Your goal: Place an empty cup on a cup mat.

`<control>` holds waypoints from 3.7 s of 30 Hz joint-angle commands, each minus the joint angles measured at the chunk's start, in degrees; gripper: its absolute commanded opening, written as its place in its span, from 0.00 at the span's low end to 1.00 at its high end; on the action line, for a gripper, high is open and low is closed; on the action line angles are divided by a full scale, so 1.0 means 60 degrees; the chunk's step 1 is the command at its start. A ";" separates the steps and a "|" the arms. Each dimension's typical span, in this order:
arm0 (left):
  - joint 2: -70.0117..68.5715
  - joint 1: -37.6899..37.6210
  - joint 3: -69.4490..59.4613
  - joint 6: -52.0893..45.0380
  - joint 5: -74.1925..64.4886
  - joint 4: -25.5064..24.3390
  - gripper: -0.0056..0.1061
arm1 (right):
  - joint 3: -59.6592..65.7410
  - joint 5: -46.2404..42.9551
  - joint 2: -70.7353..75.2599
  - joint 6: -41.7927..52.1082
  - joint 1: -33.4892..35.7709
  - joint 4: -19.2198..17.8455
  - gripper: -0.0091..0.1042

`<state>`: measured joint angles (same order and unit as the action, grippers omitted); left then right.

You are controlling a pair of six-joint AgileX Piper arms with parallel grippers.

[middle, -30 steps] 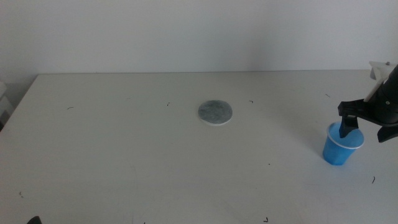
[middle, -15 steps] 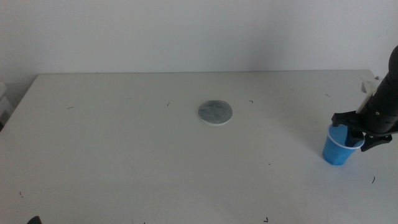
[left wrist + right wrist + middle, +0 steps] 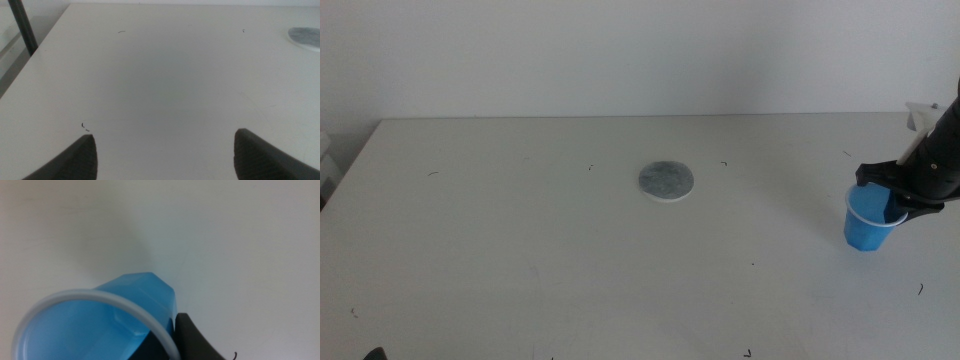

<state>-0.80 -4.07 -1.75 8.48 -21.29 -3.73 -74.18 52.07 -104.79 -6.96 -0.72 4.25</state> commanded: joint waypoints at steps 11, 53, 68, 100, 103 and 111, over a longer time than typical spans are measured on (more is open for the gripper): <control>-0.0054 0.0011 0.0056 0.0102 0.0632 -0.0004 0.99 | -0.3032 0.1260 0.0438 -0.0325 0.1852 0.0172 0.08; -0.0054 0.0011 0.0056 0.0102 0.0632 -0.0004 0.99 | -1.2273 0.3672 -0.6332 -0.1360 0.4067 0.0402 0.10; -0.0054 0.0011 0.0056 0.0102 0.0632 -0.0004 0.99 | -1.2318 0.3672 -0.6294 -0.1278 0.4067 0.0423 0.52; -0.0054 0.0011 0.0056 0.0102 0.0632 -0.0004 0.99 | -0.5102 0.3402 0.2636 -0.0268 0.1574 -0.0333 0.56; -0.0054 0.0011 0.0056 0.0102 0.0632 -0.0004 0.99 | -0.3645 0.2478 0.4089 -0.0140 0.1064 -0.0325 0.56; -0.0054 0.0011 0.0056 0.0102 0.0632 -0.0004 0.99 | 0.0436 -0.0993 0.7846 0.1634 0.0342 -0.0325 0.67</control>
<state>-0.80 -4.07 -1.75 8.48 -21.29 -3.73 -74.40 54.56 -62.70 -1.30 1.84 2.87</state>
